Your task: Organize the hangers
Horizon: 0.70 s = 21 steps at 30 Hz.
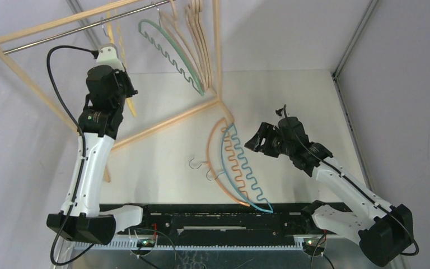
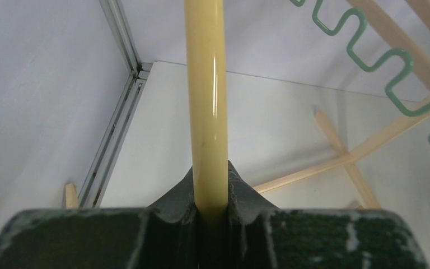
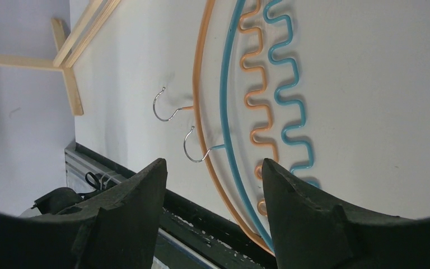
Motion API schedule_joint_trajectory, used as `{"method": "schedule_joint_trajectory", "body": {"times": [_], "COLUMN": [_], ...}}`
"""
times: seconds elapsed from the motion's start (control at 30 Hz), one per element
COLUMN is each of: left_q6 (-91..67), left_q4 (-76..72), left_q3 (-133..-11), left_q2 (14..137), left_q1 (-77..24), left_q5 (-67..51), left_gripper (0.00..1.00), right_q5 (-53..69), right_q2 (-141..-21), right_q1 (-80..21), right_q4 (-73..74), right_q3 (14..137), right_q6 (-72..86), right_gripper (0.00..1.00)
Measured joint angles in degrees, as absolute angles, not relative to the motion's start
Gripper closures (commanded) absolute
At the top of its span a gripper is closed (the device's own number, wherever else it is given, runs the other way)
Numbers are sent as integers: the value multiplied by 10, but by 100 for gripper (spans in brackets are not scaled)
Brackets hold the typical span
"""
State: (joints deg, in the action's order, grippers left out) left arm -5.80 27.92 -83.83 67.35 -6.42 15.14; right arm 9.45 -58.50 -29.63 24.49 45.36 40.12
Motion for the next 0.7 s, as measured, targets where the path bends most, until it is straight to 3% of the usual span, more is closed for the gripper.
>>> {"method": "schedule_joint_trajectory", "body": {"times": [0.7], "left_q6": [-85], "left_q4": [234], "left_q3": [-871], "left_q2": [723], "left_q1": [-32], "left_q5": [97], "left_gripper": [100], "right_q5": [80], "right_q2": [-562], "right_q1": [-275], "right_q4": [261], "right_q3": [397], "right_q6": [393], "right_gripper": [24]}}
